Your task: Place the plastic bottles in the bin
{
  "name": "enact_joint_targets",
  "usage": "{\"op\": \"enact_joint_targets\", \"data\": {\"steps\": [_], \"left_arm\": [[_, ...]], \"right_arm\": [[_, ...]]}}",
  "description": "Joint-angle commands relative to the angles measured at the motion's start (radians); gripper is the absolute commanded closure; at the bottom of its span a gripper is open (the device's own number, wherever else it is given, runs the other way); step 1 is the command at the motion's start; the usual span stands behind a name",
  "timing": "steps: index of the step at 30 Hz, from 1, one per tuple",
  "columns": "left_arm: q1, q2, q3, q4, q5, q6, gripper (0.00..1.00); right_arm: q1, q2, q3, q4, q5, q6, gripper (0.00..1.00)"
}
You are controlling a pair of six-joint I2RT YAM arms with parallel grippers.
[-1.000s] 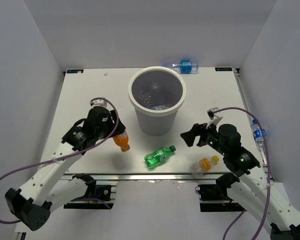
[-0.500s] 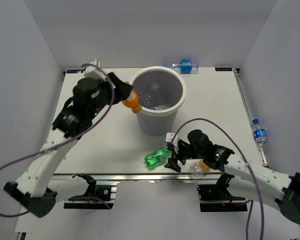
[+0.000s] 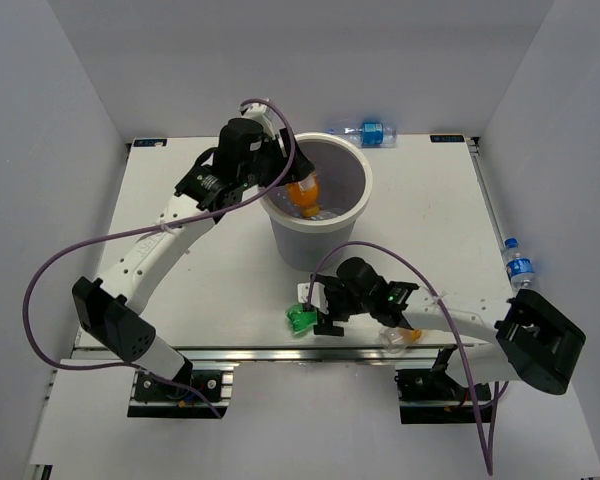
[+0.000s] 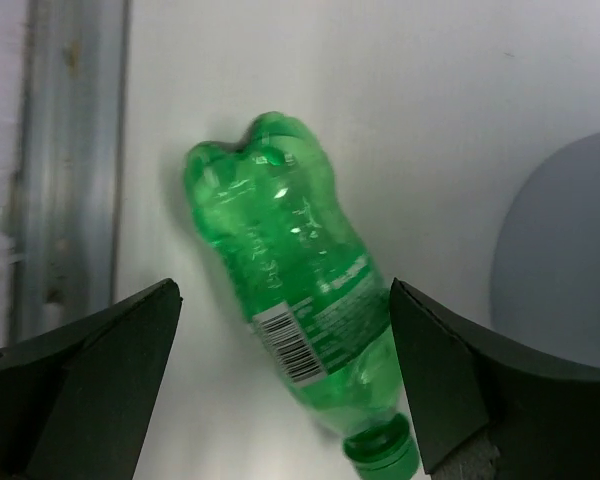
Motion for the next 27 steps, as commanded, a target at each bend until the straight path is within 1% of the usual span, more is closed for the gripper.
{"op": "enact_joint_targets", "data": {"steps": [1,2,3,5,6,7,9,10,11,13,14,16,17,18,19,20,21,22,23,24,26,27], "left_arm": [[-0.002,-0.006,0.056,-0.035,-0.033,0.043,0.54],[-0.002,-0.009,0.053,-0.033,-0.057,0.046,0.44],[-0.004,-0.015,0.041,-0.015,-0.065,0.047,0.21],[-0.002,-0.010,0.055,-0.010,-0.078,0.058,0.03],[-0.002,-0.001,0.073,-0.025,-0.078,0.063,0.02],[-0.002,0.026,0.126,-0.035,-0.076,0.069,0.02],[-0.002,0.056,0.176,-0.053,-0.087,0.098,0.02],[-0.002,0.066,0.209,-0.056,-0.103,0.109,0.02],[-0.002,0.086,0.223,-0.053,-0.120,0.118,0.02],[0.001,0.108,0.271,-0.061,-0.202,0.141,0.02],[0.004,0.132,0.347,-0.072,-0.217,0.151,0.02],[0.033,0.146,0.418,-0.089,-0.246,0.159,0.02],[0.044,0.139,0.450,-0.082,-0.258,0.161,0.02],[0.059,0.125,0.449,-0.061,-0.269,0.156,0.02],[0.096,0.111,0.437,-0.049,-0.284,0.144,0.02],[0.117,0.091,0.382,-0.035,-0.280,0.138,0.02],[0.143,0.039,0.339,-0.009,-0.269,0.127,0.02],[0.194,0.006,0.282,0.008,-0.245,0.094,0.02],[0.214,-0.036,0.124,0.076,-0.233,0.083,0.02],[0.238,-0.130,0.031,0.120,-0.228,0.060,0.02],[0.252,-0.218,-0.130,0.207,-0.257,0.047,0.02],[0.266,-0.286,-0.239,0.209,-0.277,0.041,0.02]], "right_arm": [[0.014,0.028,-0.029,0.186,0.083,-0.027,0.11],[0.019,0.033,-0.052,0.238,0.161,-0.019,0.11],[0.029,0.035,-0.076,0.292,0.202,-0.003,0.11],[0.066,0.038,-0.144,0.427,0.299,-0.013,0.12],[0.082,0.036,-0.153,0.447,0.313,-0.016,0.14],[0.101,0.036,-0.158,0.456,0.318,-0.016,0.20],[0.114,0.035,-0.167,0.476,0.309,-0.001,0.25],[0.125,0.036,-0.169,0.481,0.300,0.019,0.39],[0.128,0.041,-0.170,0.487,0.293,0.033,0.55],[0.143,0.041,-0.170,0.486,0.298,0.063,0.79],[0.149,0.030,-0.169,0.486,0.318,0.073,0.83],[0.168,0.007,-0.158,0.473,0.322,0.084,0.89],[0.171,-0.029,-0.158,0.478,0.301,0.090,0.92],[0.172,-0.051,-0.161,0.490,0.275,0.096,0.93],[0.175,-0.076,-0.178,0.540,0.248,0.105,0.95],[0.175,-0.124,-0.184,0.567,0.180,0.137,0.96],[0.177,-0.149,-0.184,0.581,0.148,0.152,0.97],[0.180,-0.201,-0.172,0.590,0.120,0.172,1.00],[0.181,-0.227,-0.158,0.587,0.096,0.218,1.00],[0.181,-0.254,-0.140,0.575,0.091,0.237,1.00],[0.181,-0.333,-0.072,0.521,0.086,0.261,1.00],[0.181,-0.376,-0.052,0.512,0.091,0.265,1.00]]}}
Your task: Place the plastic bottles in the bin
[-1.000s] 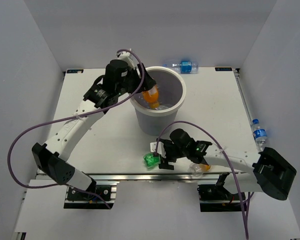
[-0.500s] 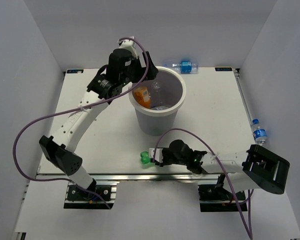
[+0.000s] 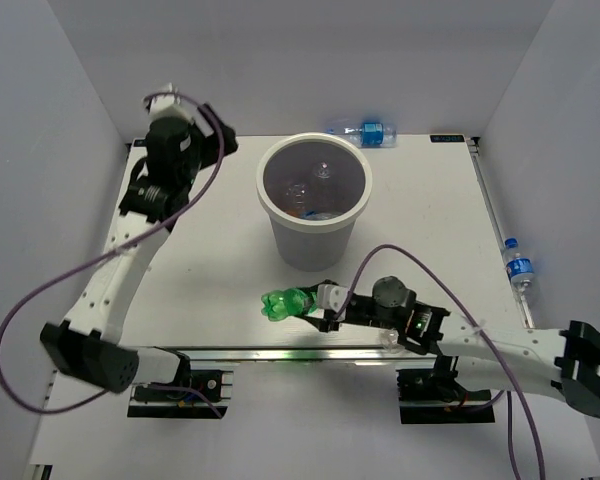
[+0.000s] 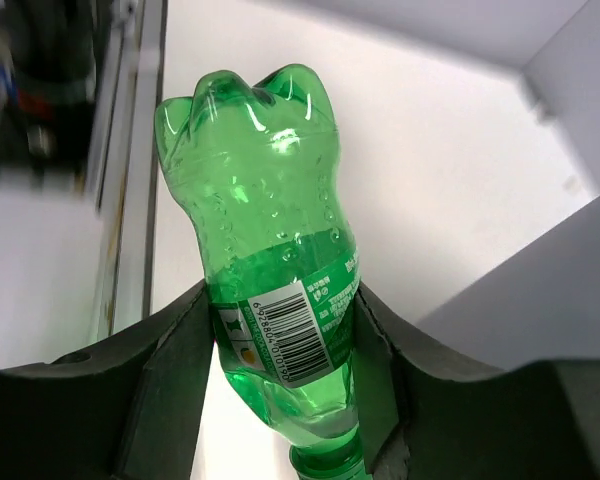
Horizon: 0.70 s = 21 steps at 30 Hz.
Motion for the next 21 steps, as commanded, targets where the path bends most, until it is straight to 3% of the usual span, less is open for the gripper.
{"op": "enact_joint_targets", "data": {"steps": [1,3,7,12,15,16,17,18,19,21], "left_arm": [[0.019,-0.176,-0.214,0.096,-0.060,-0.046,0.02],[0.049,-0.231,-0.301,0.073,-0.123,-0.049,0.02],[0.091,-0.270,-0.392,0.056,-0.137,-0.069,0.02],[0.120,-0.270,-0.430,0.082,-0.106,-0.069,0.02],[0.147,-0.256,-0.435,0.073,-0.103,-0.075,0.02],[0.154,-0.253,-0.441,0.069,-0.097,-0.075,0.02],[0.167,-0.250,-0.447,0.073,-0.090,-0.077,0.02],[0.174,-0.248,-0.450,0.076,-0.071,-0.080,0.02],[0.181,-0.250,-0.456,0.081,-0.065,-0.081,0.02],[0.201,-0.250,-0.466,0.093,-0.062,-0.086,0.02]], "right_arm": [[0.004,-0.110,0.143,0.060,-0.017,0.066,1.00],[0.004,-0.130,0.192,0.070,0.034,0.049,0.99],[-0.001,-0.074,0.359,0.077,0.317,0.032,0.94],[-0.077,0.112,0.715,-0.222,0.623,0.191,0.87],[-0.213,0.178,0.800,-0.336,0.590,0.308,0.83],[-0.257,0.186,0.795,-0.339,0.488,0.395,0.77],[-0.324,0.195,0.789,-0.338,0.452,0.442,0.51],[-0.340,0.206,0.780,-0.339,0.438,0.477,0.17],[-0.344,0.212,0.781,-0.345,0.431,0.482,0.11],[-0.351,0.218,0.793,-0.361,0.466,0.558,0.11]]}}
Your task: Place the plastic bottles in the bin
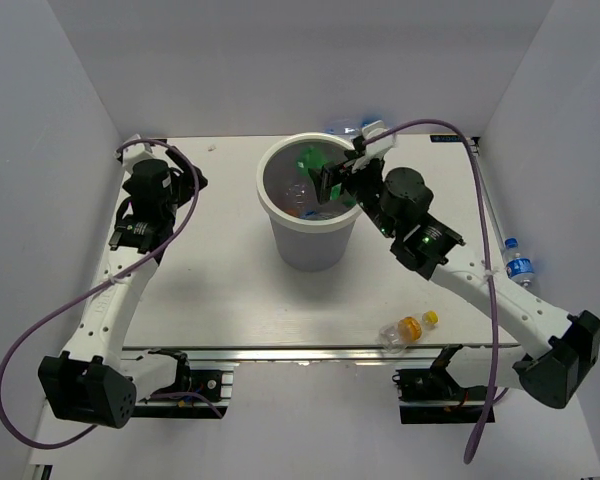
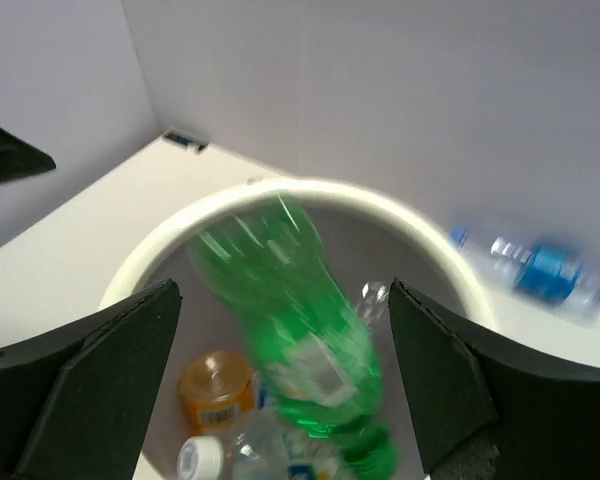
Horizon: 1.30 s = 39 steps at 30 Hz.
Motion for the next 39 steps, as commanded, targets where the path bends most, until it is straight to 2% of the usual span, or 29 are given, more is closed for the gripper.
{"op": "enact_joint_targets", "data": {"steps": [1,2,3,4,5,6,7,9,10,12,13,15,16,18,20,22,25,31,37,39], "left_arm": [[0.032,-0.005,-0.017,0.035,0.033,-0.012,0.02],[0.038,-0.006,-0.038,0.061,0.033,-0.010,0.02],[0.038,-0.008,-0.054,0.076,0.023,-0.010,0.02],[0.038,-0.009,-0.067,0.088,0.001,-0.010,0.02],[0.038,-0.009,-0.081,0.091,-0.008,-0.012,0.02],[0.038,-0.008,-0.083,0.088,-0.014,-0.010,0.02],[0.038,-0.008,-0.083,0.085,-0.017,-0.007,0.02],[0.040,-0.006,-0.074,0.076,-0.029,-0.004,0.02],[0.041,0.000,-0.069,0.072,-0.031,-0.003,0.02],[0.046,0.007,-0.060,0.070,-0.029,-0.004,0.02],[0.049,0.018,-0.055,0.068,-0.028,-0.010,0.02],[0.059,0.027,-0.046,0.065,-0.016,-0.015,0.02],[0.066,0.033,-0.046,0.068,-0.010,-0.016,0.02],[0.081,0.040,-0.051,0.084,0.010,-0.018,0.02],[0.099,0.037,-0.078,0.133,0.041,-0.016,0.02],[0.112,0.038,-0.087,0.159,0.073,-0.024,0.02],[0.124,0.047,-0.112,0.203,0.118,-0.035,0.02],[0.139,0.073,-0.143,0.239,0.119,-0.044,0.02],[0.155,0.138,-0.158,0.279,0.185,-0.058,0.02],[0.195,0.159,-0.147,0.263,0.188,-0.062,0.02]], "right_arm": [[-0.010,-0.006,0.024,-0.057,0.042,0.244,0.11],[-0.019,-0.012,0.023,-0.057,0.032,0.376,0.11],[-0.047,-0.035,0.015,-0.045,-0.006,0.388,0.11],[-0.059,-0.050,-0.003,-0.001,-0.101,0.369,0.11],[-0.068,-0.063,0.001,-0.010,-0.119,0.347,0.11],[-0.073,-0.086,0.013,-0.031,-0.110,0.304,0.10],[-0.074,-0.096,0.041,-0.065,-0.031,0.302,0.11],[-0.088,-0.132,0.067,-0.197,0.074,0.314,0.11],[-0.097,-0.142,0.082,-0.273,0.187,0.340,0.11],[-0.126,-0.181,0.107,-0.524,0.281,0.412,0.11],[-0.131,-0.198,0.099,-0.618,0.359,0.547,0.11],[-0.137,-0.272,0.001,-0.834,0.383,0.671,0.11],[-0.140,-0.297,-0.029,-0.905,0.404,0.811,0.11],[-0.145,-0.372,-0.117,-1.055,0.417,0.936,0.11],[-0.148,-0.406,-0.161,-1.114,0.337,1.032,0.11],[-0.151,-0.403,-0.178,-1.247,0.238,1.082,0.11],[-0.153,-0.370,-0.207,-1.393,0.188,1.181,0.11],[-0.157,-0.339,-0.391,-1.372,0.015,1.290,0.11],[-0.205,-0.359,-0.632,-1.164,-0.054,1.342,0.11],[-0.219,-0.345,-0.692,-1.064,-0.109,1.339,0.11]]}}
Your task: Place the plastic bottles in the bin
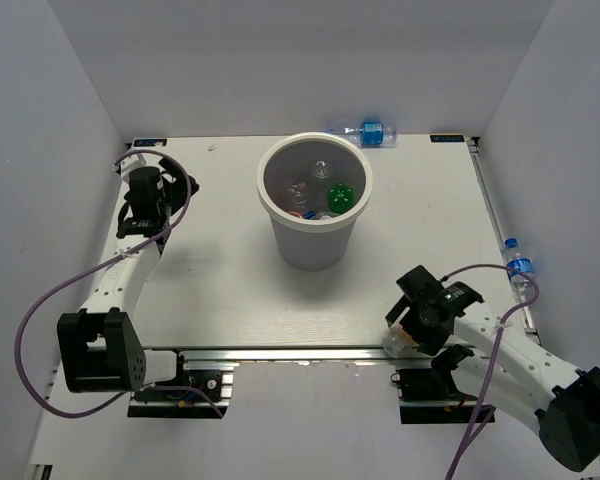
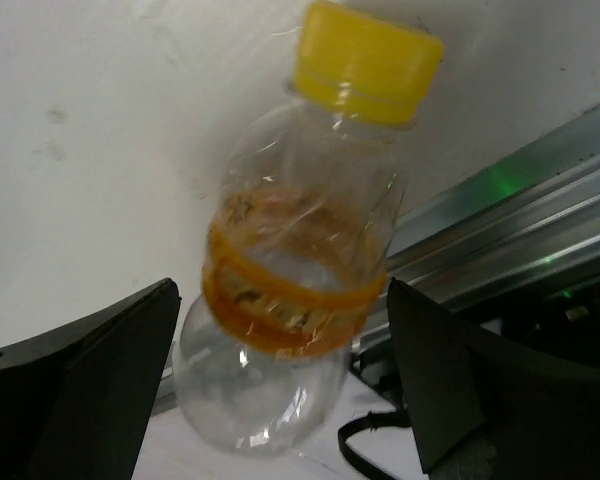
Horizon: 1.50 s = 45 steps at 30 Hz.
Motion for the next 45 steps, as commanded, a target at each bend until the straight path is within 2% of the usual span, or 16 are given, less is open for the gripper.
{"op": "enact_joint_targets", "data": {"steps": [1,4,5,6,9,11,13,16,17,20,24,26,31,34,41,45], "left_arm": [[0.035,0.034,0.009,0.016,0.036,-0.017,0.02],[0.051,0.050,0.009,0.017,0.060,-0.026,0.02],[0.051,0.056,0.012,0.010,0.063,-0.024,0.02],[0.052,0.056,0.015,0.004,0.062,-0.024,0.02],[0.052,0.045,0.018,0.000,0.066,-0.023,0.02],[0.052,0.033,0.017,0.007,0.073,-0.020,0.02],[0.052,0.015,0.009,0.021,0.079,-0.021,0.02],[0.054,-0.002,0.003,0.044,0.147,-0.015,0.02],[0.054,-0.002,0.012,0.030,0.157,-0.009,0.02],[0.052,-0.025,0.037,0.006,0.149,0.009,0.02],[0.054,-0.060,0.018,0.001,0.132,0.006,0.02],[0.055,-0.067,0.017,-0.016,0.114,0.005,0.02],[0.054,-0.059,0.041,-0.062,0.082,0.013,0.02],[0.055,-0.057,0.047,-0.057,0.093,0.011,0.02],[0.055,-0.038,0.058,-0.028,0.154,-0.003,0.02],[0.054,-0.033,0.054,0.003,0.217,-0.012,0.02]], "right_arm": [[-0.025,0.008,-0.089,0.179,-0.090,0.038,0.11],[-0.038,0.022,-0.152,0.363,-0.076,-0.006,0.37],[-0.039,0.030,-0.140,0.384,-0.053,-0.032,0.59],[-0.039,0.033,-0.080,0.410,-0.032,-0.077,0.67],[-0.041,0.057,0.155,0.411,0.069,-0.352,0.72],[-0.039,0.074,0.295,0.326,0.108,-0.504,0.74],[-0.039,0.064,0.477,0.312,0.223,-0.552,0.74],[-0.039,0.027,0.592,0.439,0.303,-0.687,0.73],[-0.039,0.002,0.598,0.564,0.294,-0.717,0.73],[-0.039,0.046,0.659,0.784,0.116,-0.922,0.66],[-0.036,0.334,0.990,0.612,-0.172,-1.086,0.55],[-0.031,0.509,1.182,0.491,-0.225,-1.169,0.50],[-0.012,0.700,1.330,0.437,-0.232,-1.295,0.29],[0.004,0.728,1.354,0.376,-0.268,-1.335,0.11],[-0.002,0.663,1.321,0.408,-0.112,-1.392,0.11],[-0.076,0.601,1.304,0.397,-0.065,-1.349,0.11]]}}
